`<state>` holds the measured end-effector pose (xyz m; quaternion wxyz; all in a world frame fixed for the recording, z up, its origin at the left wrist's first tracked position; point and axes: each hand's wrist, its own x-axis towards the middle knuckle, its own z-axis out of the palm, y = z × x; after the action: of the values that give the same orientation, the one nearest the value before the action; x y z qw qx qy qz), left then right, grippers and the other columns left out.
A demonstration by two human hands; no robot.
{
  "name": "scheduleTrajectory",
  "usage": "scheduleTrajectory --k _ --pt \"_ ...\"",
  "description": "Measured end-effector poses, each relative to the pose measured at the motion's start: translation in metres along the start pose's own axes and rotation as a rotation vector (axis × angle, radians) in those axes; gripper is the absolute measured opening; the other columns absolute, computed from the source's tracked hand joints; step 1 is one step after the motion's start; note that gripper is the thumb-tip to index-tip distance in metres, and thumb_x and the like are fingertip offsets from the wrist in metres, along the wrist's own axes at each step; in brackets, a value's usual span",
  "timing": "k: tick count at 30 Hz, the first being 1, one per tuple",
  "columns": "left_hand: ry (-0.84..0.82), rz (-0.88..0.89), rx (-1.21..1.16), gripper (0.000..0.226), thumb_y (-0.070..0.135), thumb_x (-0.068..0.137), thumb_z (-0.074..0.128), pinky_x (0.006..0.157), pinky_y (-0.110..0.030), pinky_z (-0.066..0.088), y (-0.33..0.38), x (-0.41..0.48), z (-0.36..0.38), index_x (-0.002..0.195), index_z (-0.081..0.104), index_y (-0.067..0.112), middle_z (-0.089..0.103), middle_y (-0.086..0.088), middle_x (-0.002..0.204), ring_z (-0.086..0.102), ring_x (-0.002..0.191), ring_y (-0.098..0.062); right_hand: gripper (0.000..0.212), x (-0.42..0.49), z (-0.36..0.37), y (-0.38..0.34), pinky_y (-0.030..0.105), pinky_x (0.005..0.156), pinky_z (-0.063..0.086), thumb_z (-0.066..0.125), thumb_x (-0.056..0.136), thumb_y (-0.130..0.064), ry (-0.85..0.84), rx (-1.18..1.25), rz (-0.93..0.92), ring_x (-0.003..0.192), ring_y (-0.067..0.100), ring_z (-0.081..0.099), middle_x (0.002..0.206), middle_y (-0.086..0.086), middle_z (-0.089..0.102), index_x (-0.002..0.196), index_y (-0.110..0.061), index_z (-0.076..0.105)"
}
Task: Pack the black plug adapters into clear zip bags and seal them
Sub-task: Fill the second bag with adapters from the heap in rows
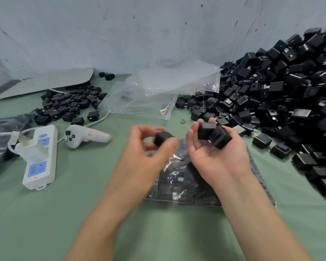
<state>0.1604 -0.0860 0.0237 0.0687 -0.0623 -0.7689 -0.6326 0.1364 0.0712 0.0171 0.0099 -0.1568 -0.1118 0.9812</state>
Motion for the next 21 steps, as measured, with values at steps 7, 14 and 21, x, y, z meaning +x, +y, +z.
scheduleTrajectory --k 7,14,21 --pt "0.315 -0.223 0.081 0.043 0.050 0.081 0.072 0.066 -0.025 0.049 -0.029 0.007 -0.054 0.109 0.056 0.021 0.068 -0.004 0.097 0.064 0.062 -0.005 0.023 -0.002 -0.005 -0.025 0.027 0.060 0.057 0.046 0.098 -0.025 0.038 0.081 -0.037 0.069 0.024 0.069 0.094 0.012 0.070 0.097 -0.014 0.066" --pt "0.178 -0.458 -0.043 0.043 0.042 0.081 0.075 0.065 -0.030 0.050 -0.054 0.010 -0.056 0.113 0.062 0.015 0.070 -0.006 0.090 0.062 0.060 -0.011 0.027 -0.003 -0.007 -0.037 0.025 0.060 0.055 0.044 0.098 -0.026 0.049 0.085 -0.057 0.069 0.023 0.068 0.093 0.010 0.070 0.092 -0.013 0.067" --pt "0.103 -0.408 -0.001 0.041 0.045 0.090 0.060 0.057 -0.022 0.054 -0.057 0.012 -0.052 0.100 0.070 0.007 0.075 -0.010 0.081 0.064 0.058 -0.013 0.026 -0.001 -0.009 -0.040 0.024 0.061 0.054 0.046 0.096 -0.025 0.048 0.088 -0.057 0.070 0.021 0.067 0.096 0.009 0.069 0.089 -0.014 0.068"
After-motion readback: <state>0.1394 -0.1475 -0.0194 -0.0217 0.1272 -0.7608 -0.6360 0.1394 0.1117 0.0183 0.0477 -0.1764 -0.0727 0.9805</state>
